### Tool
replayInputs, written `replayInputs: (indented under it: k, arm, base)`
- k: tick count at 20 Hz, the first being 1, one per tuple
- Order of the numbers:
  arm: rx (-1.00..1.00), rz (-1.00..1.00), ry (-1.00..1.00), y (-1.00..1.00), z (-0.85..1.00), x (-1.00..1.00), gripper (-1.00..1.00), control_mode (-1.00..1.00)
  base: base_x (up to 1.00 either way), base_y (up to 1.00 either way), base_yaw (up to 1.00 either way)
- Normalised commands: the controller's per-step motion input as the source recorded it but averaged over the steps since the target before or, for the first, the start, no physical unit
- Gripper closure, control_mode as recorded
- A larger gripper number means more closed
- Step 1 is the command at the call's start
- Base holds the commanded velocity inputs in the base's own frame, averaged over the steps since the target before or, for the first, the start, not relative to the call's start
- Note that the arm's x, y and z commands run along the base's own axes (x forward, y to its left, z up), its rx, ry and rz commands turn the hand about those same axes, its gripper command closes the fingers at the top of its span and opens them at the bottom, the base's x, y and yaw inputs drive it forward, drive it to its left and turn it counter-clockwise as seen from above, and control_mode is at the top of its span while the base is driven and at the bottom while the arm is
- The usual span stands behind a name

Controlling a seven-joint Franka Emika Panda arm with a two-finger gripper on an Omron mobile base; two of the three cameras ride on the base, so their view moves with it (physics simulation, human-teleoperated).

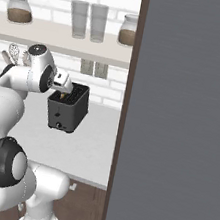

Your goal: Start the toaster. Once the lever pops up, take the bread to the plate on the dining counter.

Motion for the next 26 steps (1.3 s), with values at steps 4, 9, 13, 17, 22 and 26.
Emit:
replayInputs:
  k: [4,9,13,17,22,26]
  arm:
    - [0.00,0.00,0.00,0.00,0.00,0.00,-1.00,-1.00]
    - [0.00,0.00,0.00,0.00,0.00,0.00,-1.00,-1.00]
    - [0.00,0.00,0.00,0.00,0.00,0.00,-1.00,-1.00]
    - [0.00,0.00,0.00,0.00,0.00,0.00,-1.00,-1.00]
    - [0.00,0.00,0.00,0.00,0.00,0.00,-1.00,-1.00]
    - [0.00,0.00,0.00,0.00,0.00,0.00,-1.00,-1.00]
  base:
    - [0.00,0.00,0.00]
    - [0.00,0.00,0.00]
    - [0.00,0.00,0.00]
    - [0.00,0.00,0.00]
    - [0.00,0.00,0.00]
    - [0.00,0.00,0.00]
